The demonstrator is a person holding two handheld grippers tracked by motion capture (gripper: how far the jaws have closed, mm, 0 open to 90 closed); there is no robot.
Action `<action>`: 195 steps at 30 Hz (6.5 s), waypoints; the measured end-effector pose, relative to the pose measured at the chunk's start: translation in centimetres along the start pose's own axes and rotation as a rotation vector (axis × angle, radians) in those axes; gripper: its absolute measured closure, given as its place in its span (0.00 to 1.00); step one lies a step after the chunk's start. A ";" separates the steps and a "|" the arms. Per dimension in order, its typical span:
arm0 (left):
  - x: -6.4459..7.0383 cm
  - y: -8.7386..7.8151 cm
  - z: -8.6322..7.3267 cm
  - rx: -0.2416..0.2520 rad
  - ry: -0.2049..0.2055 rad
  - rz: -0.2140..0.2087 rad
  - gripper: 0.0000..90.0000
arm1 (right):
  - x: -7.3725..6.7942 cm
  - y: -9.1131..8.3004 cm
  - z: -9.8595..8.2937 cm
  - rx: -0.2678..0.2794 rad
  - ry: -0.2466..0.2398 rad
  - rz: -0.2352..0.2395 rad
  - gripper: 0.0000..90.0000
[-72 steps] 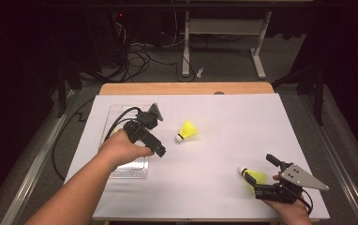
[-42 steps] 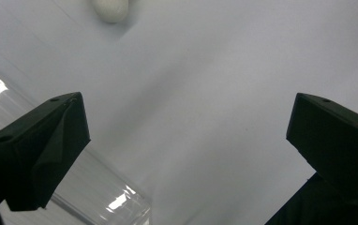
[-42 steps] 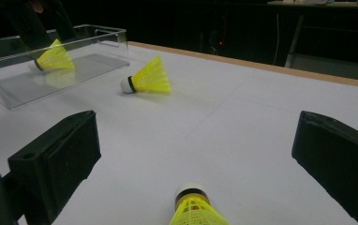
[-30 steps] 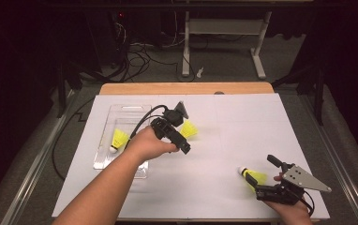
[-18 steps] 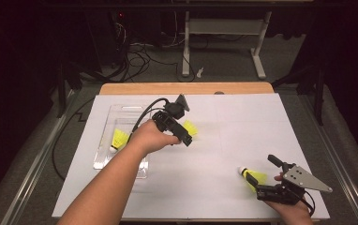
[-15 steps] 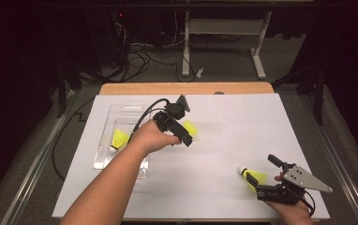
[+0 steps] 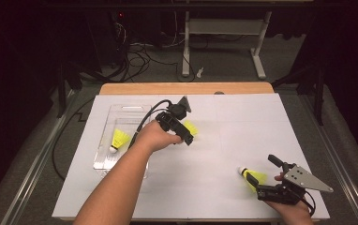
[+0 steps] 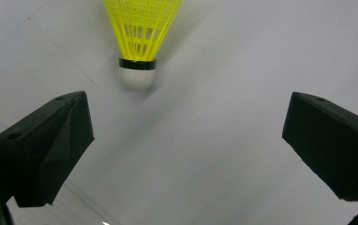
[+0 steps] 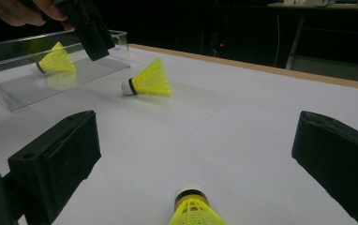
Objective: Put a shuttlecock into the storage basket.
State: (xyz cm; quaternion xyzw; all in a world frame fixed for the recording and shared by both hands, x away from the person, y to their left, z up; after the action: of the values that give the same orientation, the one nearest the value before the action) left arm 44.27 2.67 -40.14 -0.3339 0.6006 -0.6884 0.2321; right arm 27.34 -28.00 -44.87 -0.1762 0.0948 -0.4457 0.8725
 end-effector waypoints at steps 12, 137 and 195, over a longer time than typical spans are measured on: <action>-0.4 1.9 1.1 -0.006 0.013 0.005 0.05 | 0.0 0.1 0.0 -0.002 -0.002 0.004 0.02; 2.7 1.8 -3.5 -0.036 0.049 0.010 0.72 | 0.0 0.0 0.0 0.002 -0.002 0.001 0.03; 1.4 -4.0 -6.8 -0.016 -0.037 -0.006 0.72 | -0.1 0.0 -0.1 0.003 -0.006 0.008 0.01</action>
State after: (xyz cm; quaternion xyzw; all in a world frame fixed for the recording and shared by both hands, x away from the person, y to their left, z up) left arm 38.65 6.87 -36.35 -0.3502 0.6007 -0.6780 0.2382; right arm 27.27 -27.92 -44.93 -0.1757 0.0922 -0.4420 0.8748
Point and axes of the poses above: each handheld gripper's, and its own axes: y roughly forward along the jaws, z roughly out of its top, x roughly to its right, the point moved 3 cm from there along y, roughly forward along the jaws, and after that the axes turned 9 degrees about -x, right-handed, at the moved point
